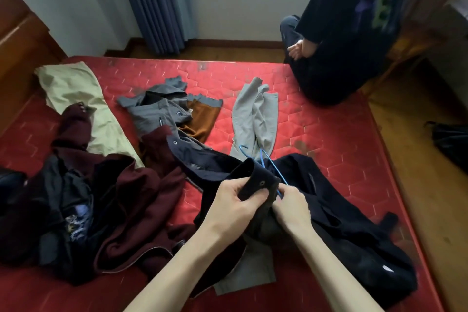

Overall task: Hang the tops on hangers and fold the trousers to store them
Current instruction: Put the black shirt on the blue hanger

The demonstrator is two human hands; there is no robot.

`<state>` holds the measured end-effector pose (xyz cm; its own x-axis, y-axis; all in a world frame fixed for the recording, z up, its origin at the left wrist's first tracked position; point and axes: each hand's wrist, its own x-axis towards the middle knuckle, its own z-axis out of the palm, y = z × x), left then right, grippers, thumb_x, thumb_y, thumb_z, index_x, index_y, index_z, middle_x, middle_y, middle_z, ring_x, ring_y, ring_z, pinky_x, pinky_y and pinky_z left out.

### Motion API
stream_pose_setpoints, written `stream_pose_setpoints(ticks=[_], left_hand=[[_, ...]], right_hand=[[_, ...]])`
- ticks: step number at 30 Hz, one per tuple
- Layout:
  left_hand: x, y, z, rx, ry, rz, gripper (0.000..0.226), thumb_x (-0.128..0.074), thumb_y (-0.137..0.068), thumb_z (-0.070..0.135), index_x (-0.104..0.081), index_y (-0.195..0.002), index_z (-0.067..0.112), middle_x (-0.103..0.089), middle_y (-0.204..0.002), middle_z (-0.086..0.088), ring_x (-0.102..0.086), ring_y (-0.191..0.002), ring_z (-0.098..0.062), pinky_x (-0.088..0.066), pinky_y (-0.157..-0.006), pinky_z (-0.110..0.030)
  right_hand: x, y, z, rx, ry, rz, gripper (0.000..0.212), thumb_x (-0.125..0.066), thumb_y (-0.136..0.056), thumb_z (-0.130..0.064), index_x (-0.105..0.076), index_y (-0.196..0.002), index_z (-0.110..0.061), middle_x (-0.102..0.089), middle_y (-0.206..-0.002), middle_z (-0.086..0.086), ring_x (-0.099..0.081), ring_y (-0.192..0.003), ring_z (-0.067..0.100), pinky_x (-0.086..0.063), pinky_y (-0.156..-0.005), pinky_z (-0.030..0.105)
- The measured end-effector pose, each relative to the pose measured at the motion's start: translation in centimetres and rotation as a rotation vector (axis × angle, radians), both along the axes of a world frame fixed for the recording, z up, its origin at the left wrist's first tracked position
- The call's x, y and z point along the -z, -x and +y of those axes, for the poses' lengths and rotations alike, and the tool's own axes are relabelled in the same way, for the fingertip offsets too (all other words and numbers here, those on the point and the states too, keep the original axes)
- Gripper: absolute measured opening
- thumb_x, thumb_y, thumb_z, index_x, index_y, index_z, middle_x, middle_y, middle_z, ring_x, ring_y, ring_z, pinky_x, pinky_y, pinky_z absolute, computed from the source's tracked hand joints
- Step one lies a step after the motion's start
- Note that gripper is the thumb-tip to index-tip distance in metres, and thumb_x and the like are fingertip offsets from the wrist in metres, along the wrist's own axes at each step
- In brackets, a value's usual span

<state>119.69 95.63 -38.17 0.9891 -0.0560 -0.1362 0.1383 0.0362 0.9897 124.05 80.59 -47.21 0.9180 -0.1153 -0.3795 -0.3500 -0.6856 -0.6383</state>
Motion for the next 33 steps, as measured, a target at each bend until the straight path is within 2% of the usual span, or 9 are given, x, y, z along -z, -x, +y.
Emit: stream_pose_setpoints(ticks=[5,12,16,19,25,28,30,32,33], left_hand=[[-2.3,0.5,2.1,-0.19,-0.022,0.01,0.02,-0.079,-0.09,0.013,-0.078,-0.071,0.019,-0.069,-0.069,0.008,-0.059,-0.067,-0.005,-0.048,-0.06,-0.023],[-7.4,1.3,2.7,-0.315,-0.105,0.0,0.022,-0.073,-0.096,0.014,-0.074,-0.074,0.01,-0.069,-0.069,0.009,-0.06,-0.068,-0.006,-0.049,-0.061,-0.024],[-13.0,0.1,1.0,-0.167,-0.116,-0.046,0.023,-0.072,-0.097,0.013,-0.072,-0.075,0.008,-0.068,-0.071,0.002,-0.061,-0.07,-0.011,-0.049,-0.065,-0.031],[-17.4,-0.7,-0.3,0.01,-0.165,-0.079,0.024,-0.07,-0.098,0.013,-0.071,-0.075,0.01,-0.065,-0.069,0.006,-0.06,-0.067,-0.007,-0.049,-0.061,-0.025],[-24.3,-2.2,-0.3,0.24,-0.304,-0.125,0.017,-0.07,-0.098,0.016,-0.076,-0.086,0.005,-0.071,-0.075,0.003,-0.064,-0.069,-0.005,-0.051,-0.065,-0.023],[-26.7,-2.4,0.1,0.267,-0.462,-0.199,0.022,-0.07,-0.096,0.017,-0.074,-0.076,0.007,-0.059,-0.069,0.015,-0.053,-0.059,0.008,-0.04,-0.058,-0.014],[-27.8,-2.5,0.4,0.29,-0.474,-0.224,0.018,-0.07,-0.096,0.017,-0.078,-0.08,0.016,-0.062,-0.068,0.016,-0.054,-0.06,0.008,-0.042,-0.059,-0.016],[-28.4,-2.4,0.7,0.306,-0.463,-0.235,0.024,-0.07,-0.095,0.017,-0.079,-0.08,0.034,-0.077,-0.089,0.017,-0.07,-0.091,0.007,-0.047,-0.062,-0.03],[-28.6,-2.4,1.0,0.314,-0.472,-0.241,0.03,-0.071,-0.095,0.017,-0.078,-0.077,0.04,-0.067,-0.104,0.025,-0.057,-0.111,0.008,-0.048,-0.07,-0.037]], right_hand=[[-1.2,1.1,-1.7,0.044,0.014,-0.018,0.006,-0.066,-0.092,-0.029,-0.068,-0.092,-0.024,-0.067,-0.082,0.003,-0.063,-0.092,0.036,-0.039,-0.07,0.037],[-7.7,2.4,-4.9,0.076,-0.027,-0.136,0.011,-0.069,-0.093,-0.027,-0.065,-0.083,-0.024,-0.061,-0.064,-0.001,-0.059,-0.074,0.029,-0.038,-0.065,0.037],[-13.5,2.8,-5.8,0.039,-0.112,-0.189,0.01,-0.076,-0.085,-0.022,-0.072,-0.086,-0.031,-0.06,-0.058,-0.005,-0.061,-0.066,0.016,-0.044,-0.066,0.033],[-19.4,2.4,-5.9,0.007,-0.266,-0.28,0.033,-0.079,-0.086,-0.016,-0.073,-0.115,-0.032,-0.063,-0.062,-0.013,-0.057,-0.059,0.002,-0.048,-0.069,0.023],[-31.3,0.9,-5.5,-0.27,-0.683,-0.367,0.069,-0.068,-0.087,0.012,-0.061,-0.142,-0.03,-0.072,-0.083,-0.003,-0.062,-0.067,0.008,-0.056,-0.07,0.024],[-34.5,0.4,-5.1,-0.447,-0.689,-0.279,0.063,-0.06,-0.087,0.016,-0.064,-0.14,-0.017,-0.056,-0.059,-0.02,-0.053,-0.051,-0.003,-0.043,-0.053,0.008],[-35.6,0.1,-4.8,-0.5,-0.65,-0.236,0.051,-0.063,-0.088,0.013,-0.069,-0.132,-0.012,-0.067,-0.068,-0.022,-0.064,-0.064,-0.005,-0.047,-0.063,0.007],[-35.9,0.0,-4.6,-0.522,-0.619,-0.202,0.039,-0.068,-0.089,0.004,-0.074,-0.124,-0.014,-0.072,-0.079,-0.016,-0.066,-0.075,-0.002,-0.049,-0.072,0.011],[-35.7,-0.1,-4.5,-0.542,-0.584,-0.207,0.032,-0.071,-0.089,0.0,-0.076,-0.118,-0.014,-0.071,-0.08,-0.014,-0.065,-0.076,-0.001,-0.049,-0.073,0.013]])
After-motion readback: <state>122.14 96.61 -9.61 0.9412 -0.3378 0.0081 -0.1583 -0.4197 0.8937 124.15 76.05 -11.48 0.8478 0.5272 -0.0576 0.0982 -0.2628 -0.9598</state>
